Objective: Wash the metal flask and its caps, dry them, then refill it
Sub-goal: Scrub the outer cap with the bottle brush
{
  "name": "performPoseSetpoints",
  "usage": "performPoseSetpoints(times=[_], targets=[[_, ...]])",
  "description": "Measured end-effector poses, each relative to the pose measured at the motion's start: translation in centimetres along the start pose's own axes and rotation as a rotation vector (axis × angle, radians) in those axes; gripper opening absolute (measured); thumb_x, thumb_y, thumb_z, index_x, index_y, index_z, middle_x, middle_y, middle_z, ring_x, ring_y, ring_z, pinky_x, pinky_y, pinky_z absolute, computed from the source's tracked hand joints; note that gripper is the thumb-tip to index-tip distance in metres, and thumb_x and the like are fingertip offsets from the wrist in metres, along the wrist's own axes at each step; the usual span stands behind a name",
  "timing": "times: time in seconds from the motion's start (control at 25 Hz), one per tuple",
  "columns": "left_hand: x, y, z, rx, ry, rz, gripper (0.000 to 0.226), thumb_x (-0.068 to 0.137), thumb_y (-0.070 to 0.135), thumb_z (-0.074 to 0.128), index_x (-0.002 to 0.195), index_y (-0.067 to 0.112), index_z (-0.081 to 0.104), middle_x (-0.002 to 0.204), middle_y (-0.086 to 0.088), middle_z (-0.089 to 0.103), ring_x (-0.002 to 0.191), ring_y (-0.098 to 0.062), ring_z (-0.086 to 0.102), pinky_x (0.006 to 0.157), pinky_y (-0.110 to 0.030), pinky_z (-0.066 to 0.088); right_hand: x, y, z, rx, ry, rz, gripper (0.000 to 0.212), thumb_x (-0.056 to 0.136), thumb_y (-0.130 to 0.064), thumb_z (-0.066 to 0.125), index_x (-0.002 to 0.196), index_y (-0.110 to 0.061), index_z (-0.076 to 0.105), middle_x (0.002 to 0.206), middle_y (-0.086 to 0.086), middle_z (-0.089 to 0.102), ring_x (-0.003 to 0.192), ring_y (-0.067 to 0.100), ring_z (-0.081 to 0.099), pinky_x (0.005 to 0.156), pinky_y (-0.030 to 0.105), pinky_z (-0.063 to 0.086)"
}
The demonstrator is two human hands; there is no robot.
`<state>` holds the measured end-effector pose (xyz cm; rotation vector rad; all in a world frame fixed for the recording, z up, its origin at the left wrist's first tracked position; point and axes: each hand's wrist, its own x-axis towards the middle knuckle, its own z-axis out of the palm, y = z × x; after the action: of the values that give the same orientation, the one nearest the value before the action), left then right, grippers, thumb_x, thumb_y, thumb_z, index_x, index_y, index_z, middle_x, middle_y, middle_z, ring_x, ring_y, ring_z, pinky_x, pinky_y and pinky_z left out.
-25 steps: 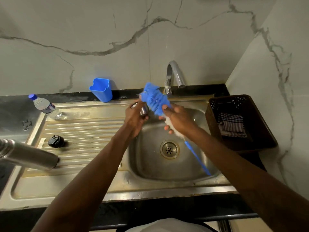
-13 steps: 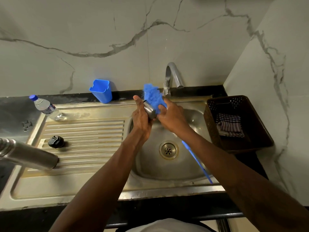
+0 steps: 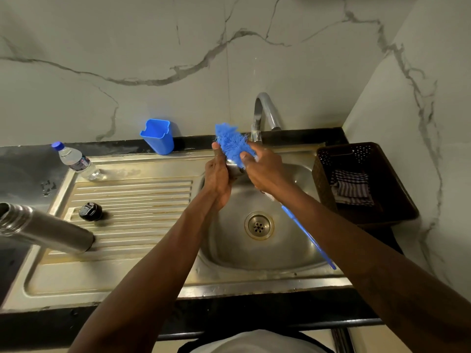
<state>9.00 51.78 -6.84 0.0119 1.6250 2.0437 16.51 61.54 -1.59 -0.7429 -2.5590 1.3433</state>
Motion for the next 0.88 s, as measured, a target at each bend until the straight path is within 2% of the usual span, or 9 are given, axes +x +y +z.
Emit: performPoseSetpoints(times=[0.12, 0.2, 0.28, 0.36, 0.44, 0.6, 0.68, 0.8, 0.88], targets=[[-0.3, -1.0, -0.9, 0.039, -0.039, -0.018, 0.048, 0.110, 0.046, 0.044, 0.121, 0.007, 0.071, 0.115, -0.012, 0.077, 0.113, -0.029, 0.072, 0.102, -0.049, 0.057, 1.2, 0.2, -0.6, 0.016, 0.020, 0.105, 0.042, 0.103, -0.036, 0.047, 0.142, -0.024, 0.057, 0.124, 0.009, 0.069, 0.109, 0.032, 0.066, 0.095, 0.051, 0.056], [-0.4, -1.1, -1.4, 0.055, -0.062, -0.026, 0.042, 0.110, 0.039, 0.048, 0.125, 0.007, 0.070, 0.122, -0.012, 0.074, 0.121, -0.030, 0.067, 0.108, -0.057, 0.051, 1.1, 0.3, -0.6, 0.005, 0.025, 0.095, 0.041, 0.104, -0.036, 0.048, 0.141, -0.024, 0.057, 0.118, 0.005, 0.069, 0.102, 0.030, 0.068, 0.090, 0.050, 0.058], [-0.4, -1.2, -1.8, 0.024, -0.108, -0.025, 0.038, 0.110, 0.032, 0.049, 0.126, 0.005, 0.069, 0.124, -0.017, 0.072, 0.124, -0.036, 0.065, 0.108, -0.063, 0.049, 0.4, 0.0, -0.4, -0.051, -0.020, 0.013, 0.039, 0.105, -0.034, 0.048, 0.141, -0.023, 0.058, 0.113, -0.001, 0.065, 0.098, 0.023, 0.063, 0.087, 0.041, 0.054], [-0.5, -1.4, -2.3, 0.018, -0.136, 0.013, 0.036, 0.110, 0.031, 0.050, 0.126, 0.005, 0.069, 0.127, -0.019, 0.071, 0.127, -0.038, 0.063, 0.111, -0.061, 0.047, 0.8, 0.3, -0.4, -0.070, -0.016, -0.007, 0.040, 0.105, -0.033, 0.048, 0.142, -0.022, 0.057, 0.118, 0.004, 0.066, 0.102, 0.024, 0.062, 0.086, 0.036, 0.051], [-0.7, -1.6, -2.8, 0.005, -0.173, 0.039, 0.038, 0.110, 0.033, 0.048, 0.129, 0.004, 0.066, 0.132, -0.018, 0.068, 0.128, -0.035, 0.062, 0.113, -0.056, 0.047, 1.6, 0.4, -0.8, -0.046, -0.008, 0.036, 0.042, 0.105, -0.035, 0.049, 0.144, -0.020, 0.056, 0.124, 0.010, 0.068, 0.101, 0.027, 0.065, 0.087, 0.042, 0.055], [-0.4, -0.9, -3.9, -0.082, -0.187, 0.020, 0.035, 0.113, 0.032, 0.037, 0.120, 0.010, 0.063, 0.122, -0.018, 0.064, 0.115, -0.034, 0.058, 0.114, -0.058, 0.041, 1.5, -0.1, -0.7, -0.079, -0.108, -0.091, 0.038, 0.105, -0.032, 0.052, 0.139, -0.017, 0.061, 0.123, 0.008, 0.069, 0.104, 0.022, 0.064, 0.091, 0.038, 0.052], [-0.4, -0.5, -3.6, -0.232, -0.143, -0.019, 0.035, 0.113, 0.033, 0.038, 0.123, 0.010, 0.063, 0.124, -0.015, 0.066, 0.117, -0.029, 0.058, 0.116, -0.051, 0.041, 1.8, -0.1, -0.5, -0.041, -0.082, -0.076, 0.039, 0.106, -0.034, 0.050, 0.141, -0.018, 0.059, 0.117, 0.007, 0.069, 0.100, 0.023, 0.064, 0.086, 0.040, 0.055], [-0.2, 0.5, -2.2, -0.575, -0.038, -0.084, 0.030, 0.113, 0.027, 0.043, 0.122, 0.007, 0.064, 0.122, -0.014, 0.073, 0.117, -0.026, 0.066, 0.118, -0.039, 0.043, 2.2, 0.0, 0.1, 0.052, -0.027, 0.006, 0.037, 0.105, -0.037, 0.046, 0.138, -0.025, 0.060, 0.093, 0.001, 0.062, 0.081, 0.020, 0.059, 0.073, 0.040, 0.052], [0.0, 0.9, -1.4, -0.727, 0.008, -0.106, 0.031, 0.113, 0.025, 0.044, 0.124, 0.004, 0.063, 0.122, -0.018, 0.074, 0.116, -0.027, 0.070, 0.116, -0.040, 0.046, 1.8, -0.2, 0.5, 0.072, 0.006, 0.022, 0.037, 0.103, -0.040, 0.043, 0.136, -0.031, 0.058, 0.094, 0.002, 0.065, 0.083, 0.024, 0.062, 0.079, 0.046, 0.057]])
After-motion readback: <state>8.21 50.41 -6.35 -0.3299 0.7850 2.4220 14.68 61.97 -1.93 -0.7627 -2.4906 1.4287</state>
